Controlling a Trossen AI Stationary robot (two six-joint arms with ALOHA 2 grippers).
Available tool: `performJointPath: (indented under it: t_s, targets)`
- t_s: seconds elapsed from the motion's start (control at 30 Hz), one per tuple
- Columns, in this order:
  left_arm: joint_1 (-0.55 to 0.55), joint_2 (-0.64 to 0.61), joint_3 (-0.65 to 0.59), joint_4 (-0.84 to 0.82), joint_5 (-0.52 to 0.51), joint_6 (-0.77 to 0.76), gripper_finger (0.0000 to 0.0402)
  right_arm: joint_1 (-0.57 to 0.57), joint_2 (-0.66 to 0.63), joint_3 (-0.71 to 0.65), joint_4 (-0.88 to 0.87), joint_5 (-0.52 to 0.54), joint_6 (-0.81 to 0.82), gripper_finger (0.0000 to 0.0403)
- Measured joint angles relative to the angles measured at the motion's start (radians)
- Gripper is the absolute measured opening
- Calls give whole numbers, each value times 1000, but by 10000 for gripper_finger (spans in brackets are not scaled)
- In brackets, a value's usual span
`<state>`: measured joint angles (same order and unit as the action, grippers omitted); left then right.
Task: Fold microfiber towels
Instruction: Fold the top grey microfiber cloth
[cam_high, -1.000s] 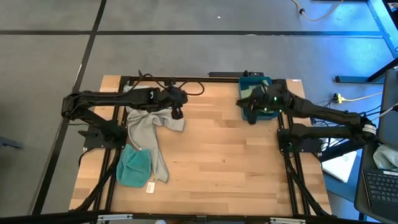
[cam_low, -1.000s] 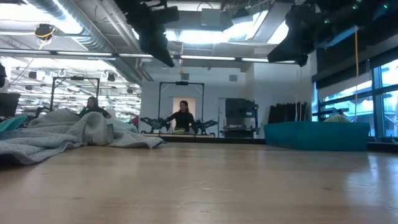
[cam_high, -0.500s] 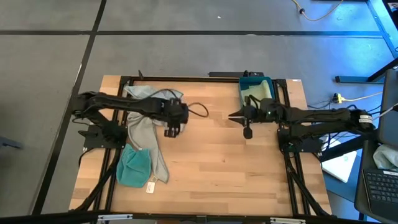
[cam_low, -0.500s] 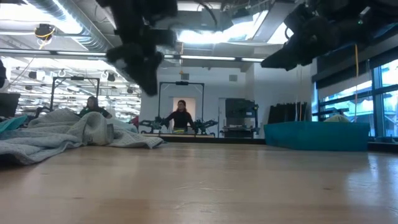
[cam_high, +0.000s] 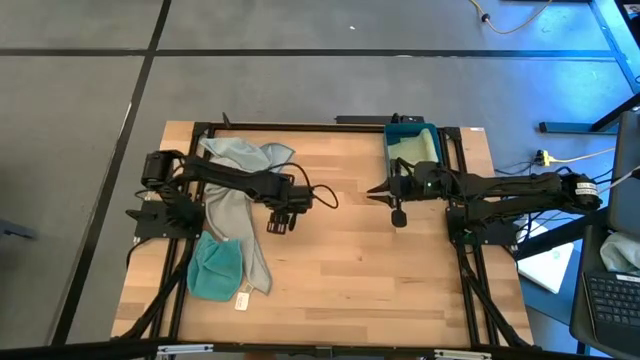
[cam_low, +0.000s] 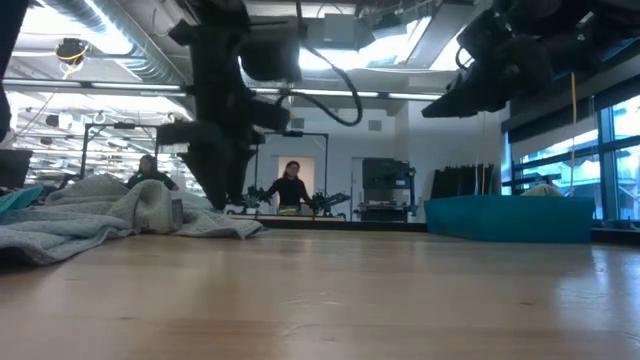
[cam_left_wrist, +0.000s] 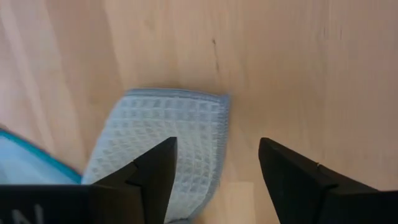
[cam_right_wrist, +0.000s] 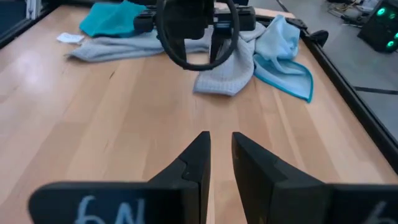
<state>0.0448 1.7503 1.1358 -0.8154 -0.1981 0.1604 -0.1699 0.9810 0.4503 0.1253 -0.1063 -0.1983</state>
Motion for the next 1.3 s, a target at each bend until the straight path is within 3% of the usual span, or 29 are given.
performJointPath:
  t_s: [0.17,0.27,0.5,0.6,0.73,0.93,1.1,1.3]
  targets:
    - [-1,66,0,2,-14,6,220,0,0,0,-6,0,-6,69]
    - [0,105,0,16,-93,6,220,0,0,0,-7,0,-6,69]
    - [0,119,2,21,-140,-19,215,0,0,0,-11,0,-7,69]
    - [-4,115,1,44,-223,-29,205,0,0,0,-11,0,-17,69]
    - [-14,115,2,68,-266,-28,151,0,0,0,-11,0,-20,69]
    - [-14,115,7,57,-265,-30,14,0,0,0,-11,7,-24,69]
    - [-55,113,114,-106,-304,-56,2,-2,0,0,-10,8,-46,69]
    - [-137,111,367,-348,-422,-124,0,-3,0,0,-10,8,-51,69]
